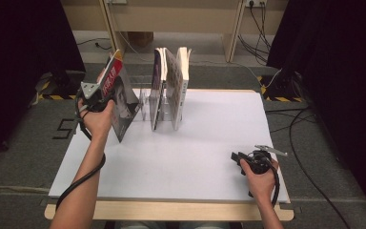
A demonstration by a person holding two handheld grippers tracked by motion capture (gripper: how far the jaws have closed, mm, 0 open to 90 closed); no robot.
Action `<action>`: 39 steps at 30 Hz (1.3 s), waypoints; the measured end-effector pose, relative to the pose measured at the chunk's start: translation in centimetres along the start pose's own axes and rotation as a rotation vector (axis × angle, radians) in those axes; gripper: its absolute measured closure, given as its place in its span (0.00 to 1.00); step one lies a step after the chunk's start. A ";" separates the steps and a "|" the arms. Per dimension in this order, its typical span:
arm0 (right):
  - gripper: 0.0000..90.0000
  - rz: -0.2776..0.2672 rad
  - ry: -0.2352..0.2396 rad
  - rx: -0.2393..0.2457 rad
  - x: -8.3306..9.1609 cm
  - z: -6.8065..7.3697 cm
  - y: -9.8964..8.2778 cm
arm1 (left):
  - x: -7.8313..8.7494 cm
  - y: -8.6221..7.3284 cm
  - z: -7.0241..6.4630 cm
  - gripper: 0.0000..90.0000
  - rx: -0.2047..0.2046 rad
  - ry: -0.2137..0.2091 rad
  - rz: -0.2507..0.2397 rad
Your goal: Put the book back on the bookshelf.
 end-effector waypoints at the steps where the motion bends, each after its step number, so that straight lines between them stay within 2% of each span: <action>1: 0.70 0.002 -0.001 -0.001 0.0 0.0 0.0 | 0.0 0.0 0.0 0.95 -0.001 -0.001 0.002; 7: 0.70 0.007 -0.001 -0.008 -0.1 0.0 -0.1 | -0.1 0.2 0.0 0.96 0.005 -0.023 0.007; 10: 0.70 0.008 0.000 -0.011 -0.1 0.0 -0.1 | 0.0 0.5 0.1 0.96 0.023 -0.016 -0.025; 15: 0.70 0.001 0.001 -0.009 -0.1 0.0 0.0 | 0.0 1.3 -0.5 0.97 -0.001 -0.007 -0.075; 17: 0.70 0.000 -0.002 -0.004 -0.1 -0.1 0.0 | -0.1 1.8 -0.7 0.97 0.015 -0.002 -0.095; 19: 0.70 -0.001 0.000 -0.005 0.0 -0.2 0.0 | -0.3 2.3 -0.8 0.97 0.010 0.014 -0.119; 23: 0.70 -0.002 0.005 -0.013 -0.1 -0.2 0.0 | -1.3 2.8 -1.2 0.97 0.022 0.028 -0.130; 27: 0.70 -0.005 0.005 -0.015 0.0 -0.1 0.0 | -2.5 2.5 -1.8 0.97 0.019 0.043 -0.134; 30: 0.70 -0.010 0.005 -0.011 0.1 -0.4 0.1 | -3.2 1.7 -2.0 0.97 0.018 0.059 -0.131; 32: 0.70 -0.011 0.007 -0.020 0.1 -0.4 0.0 | -3.5 1.1 -1.8 0.96 0.012 0.070 -0.136; 35: 0.70 -0.014 0.003 -0.008 0.2 -0.6 0.1 | -3.4 0.7 -1.4 0.96 -0.007 0.083 -0.145; 39: 0.70 -0.013 0.005 -0.015 0.2 -0.5 0.1 | -3.2 0.3 -0.8 0.96 -0.004 0.087 -0.140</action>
Point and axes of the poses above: each handheld gripper's, and its own axes: x roughly backward along the jaws, y roughly out of its top, z roughly to its left, the point moved 4 cm from there along -x, roughly forward along the jaws, and after that the axes turned 6 degrees about y, right-handed, at the moved point
